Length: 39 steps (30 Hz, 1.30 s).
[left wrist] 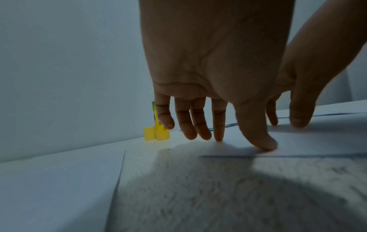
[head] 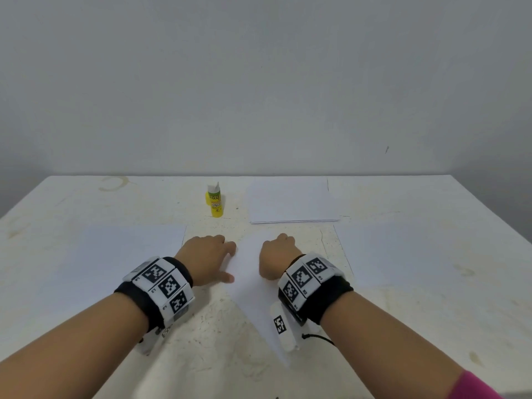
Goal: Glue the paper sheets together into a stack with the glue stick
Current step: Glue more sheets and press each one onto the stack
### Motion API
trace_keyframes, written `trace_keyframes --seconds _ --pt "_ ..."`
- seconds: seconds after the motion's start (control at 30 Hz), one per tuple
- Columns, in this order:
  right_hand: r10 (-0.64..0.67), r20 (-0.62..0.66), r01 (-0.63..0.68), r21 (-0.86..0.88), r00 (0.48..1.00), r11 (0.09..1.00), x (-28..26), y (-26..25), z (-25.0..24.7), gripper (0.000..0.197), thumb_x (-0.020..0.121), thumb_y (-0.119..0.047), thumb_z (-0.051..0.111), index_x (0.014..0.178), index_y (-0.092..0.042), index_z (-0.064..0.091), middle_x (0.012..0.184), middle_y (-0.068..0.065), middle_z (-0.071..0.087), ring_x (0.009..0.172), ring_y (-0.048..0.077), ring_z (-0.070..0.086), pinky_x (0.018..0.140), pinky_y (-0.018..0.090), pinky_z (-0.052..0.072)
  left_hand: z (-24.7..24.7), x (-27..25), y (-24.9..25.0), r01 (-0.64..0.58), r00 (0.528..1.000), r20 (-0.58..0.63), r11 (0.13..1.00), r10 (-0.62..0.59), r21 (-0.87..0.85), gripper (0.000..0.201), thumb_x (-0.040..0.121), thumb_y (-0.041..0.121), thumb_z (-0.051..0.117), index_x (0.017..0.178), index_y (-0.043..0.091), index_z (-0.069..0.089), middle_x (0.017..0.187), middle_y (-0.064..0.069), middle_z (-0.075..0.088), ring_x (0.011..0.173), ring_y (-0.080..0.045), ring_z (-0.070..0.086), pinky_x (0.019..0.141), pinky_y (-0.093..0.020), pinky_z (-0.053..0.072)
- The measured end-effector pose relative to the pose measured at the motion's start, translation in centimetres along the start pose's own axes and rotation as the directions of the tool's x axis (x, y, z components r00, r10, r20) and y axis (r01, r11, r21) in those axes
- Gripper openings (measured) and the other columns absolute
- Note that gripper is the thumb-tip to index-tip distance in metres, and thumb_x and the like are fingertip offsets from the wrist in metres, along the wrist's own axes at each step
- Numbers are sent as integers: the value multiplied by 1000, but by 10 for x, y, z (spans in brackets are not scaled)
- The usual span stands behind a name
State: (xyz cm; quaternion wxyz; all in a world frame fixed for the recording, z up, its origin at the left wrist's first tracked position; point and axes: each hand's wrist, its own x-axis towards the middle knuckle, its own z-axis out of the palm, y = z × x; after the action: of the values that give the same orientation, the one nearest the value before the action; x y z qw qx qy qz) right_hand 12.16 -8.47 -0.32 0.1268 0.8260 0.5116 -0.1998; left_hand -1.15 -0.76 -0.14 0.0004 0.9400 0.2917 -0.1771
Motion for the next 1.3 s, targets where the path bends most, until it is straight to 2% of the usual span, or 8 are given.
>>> trace_keyframes --seconds 0.13,0.3,0.67,0.83,0.9,0.97,1.17,1.3 --pt "-57 41 55 50 998 997 -2 -18 8 56 95 -17 43 147 -10 23 148 22 20 137 36 20 108 49 33 3 2 -1 -57 998 -37 998 57 26 77 72 65 67 130 20 42 136 -2 33 123 -21 35 90 -29 39" --pt "-288 102 277 111 952 955 2 -27 9 79 95 -13 46 153 -15 -8 160 6 -14 148 22 -9 118 50 5 13 8 1 34 967 255 997 -15 -68 127 75 73 57 148 3 -19 156 -11 -27 146 -23 -19 119 -50 4" --pt "-170 188 152 107 967 983 -2 73 5 90 95 -54 45 152 -15 -13 159 -1 -19 148 15 -4 120 46 10 17 10 -5 31 947 322 997 -7 -68 128 74 77 51 145 5 -28 153 -7 -34 146 -19 -20 118 -55 1" --pt "-103 111 92 104 988 990 -10 92 2 106 80 -46 72 152 -6 4 160 9 6 145 24 20 115 40 26 10 9 -8 1 949 317 1000 -1 -1 120 75 80 42 150 6 -15 158 -8 -21 148 -20 -7 116 -58 1" --pt "-53 12 52 82 999 995 -12 85 -1 93 72 -44 80 140 -5 29 145 12 35 131 28 37 103 38 39 -2 11 -10 15 969 247 998 -27 54 118 67 91 16 147 6 29 157 -10 22 142 -23 27 116 -60 2" --pt "-3 -56 1 -26 998 1000 -15 75 -3 85 69 -44 81 132 -7 38 134 11 37 127 29 34 98 39 41 -13 12 -6 38 990 134 994 -51 99 108 67 90 6 104 5 60 118 -5 60 111 -21 53 116 -57 10" --pt "7 -59 -7 -5 998 1000 -11 49 -5 37 93 -11 51 130 -2 47 133 16 39 122 32 43 96 35 41 -8 18 21 -154 987 18 981 157 -115 67 94 42 54 149 17 26 153 -2 25 134 -21 36 108 -37 35" --pt "15 -43 -13 31 999 999 -9 26 0 37 95 -17 45 131 -7 46 132 14 39 122 32 38 97 38 40 -9 21 31 -149 989 -27 987 147 -67 40 93 34 57 128 15 53 123 -2 52 110 -21 52 83 -30 42"
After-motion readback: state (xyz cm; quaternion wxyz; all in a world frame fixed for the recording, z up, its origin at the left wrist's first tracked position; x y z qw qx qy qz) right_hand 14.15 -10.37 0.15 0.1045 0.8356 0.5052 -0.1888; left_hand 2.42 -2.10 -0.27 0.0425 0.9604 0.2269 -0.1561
